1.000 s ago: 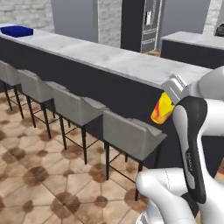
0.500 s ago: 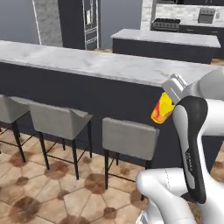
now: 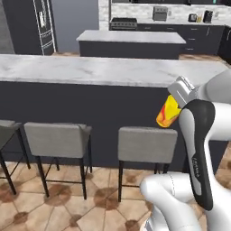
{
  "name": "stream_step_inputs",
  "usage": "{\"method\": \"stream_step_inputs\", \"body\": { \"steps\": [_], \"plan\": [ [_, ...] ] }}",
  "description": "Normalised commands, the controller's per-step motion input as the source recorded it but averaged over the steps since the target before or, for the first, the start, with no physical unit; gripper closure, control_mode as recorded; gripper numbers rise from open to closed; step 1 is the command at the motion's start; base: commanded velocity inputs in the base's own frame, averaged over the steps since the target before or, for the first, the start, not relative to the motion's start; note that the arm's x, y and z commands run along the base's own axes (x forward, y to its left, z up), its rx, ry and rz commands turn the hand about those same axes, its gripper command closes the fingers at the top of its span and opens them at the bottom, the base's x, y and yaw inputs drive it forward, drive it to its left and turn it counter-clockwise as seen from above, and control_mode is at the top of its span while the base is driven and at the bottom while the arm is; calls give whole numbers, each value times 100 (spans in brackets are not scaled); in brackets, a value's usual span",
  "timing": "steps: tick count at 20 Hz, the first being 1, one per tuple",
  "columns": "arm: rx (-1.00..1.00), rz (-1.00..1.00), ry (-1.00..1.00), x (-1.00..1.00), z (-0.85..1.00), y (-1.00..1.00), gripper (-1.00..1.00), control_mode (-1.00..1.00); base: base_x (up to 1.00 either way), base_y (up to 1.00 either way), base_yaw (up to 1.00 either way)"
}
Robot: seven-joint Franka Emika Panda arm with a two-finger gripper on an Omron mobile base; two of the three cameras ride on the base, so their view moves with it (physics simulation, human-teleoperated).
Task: There is a tray on the dining counter. Grab the cup, mug, and pitcher and place them on the tray. The pitcher may be placed next to the tray if it cannot fit the tray.
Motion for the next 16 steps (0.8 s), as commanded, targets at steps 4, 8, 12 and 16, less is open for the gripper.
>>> {"method": "stream_step_inputs", "body": {
  "steps": [4,8,12,16],
  "plan": [
    [0,0,0,0,0,0,100,100,8,100,-39],
    [0,0,0,0,0,0,100,100,3,100,-29],
    [0,0,0,0,0,0,100,100,0,100,-22],
    [0,0,0,0,0,0,100,100,0,100,-16]
  ]
}}
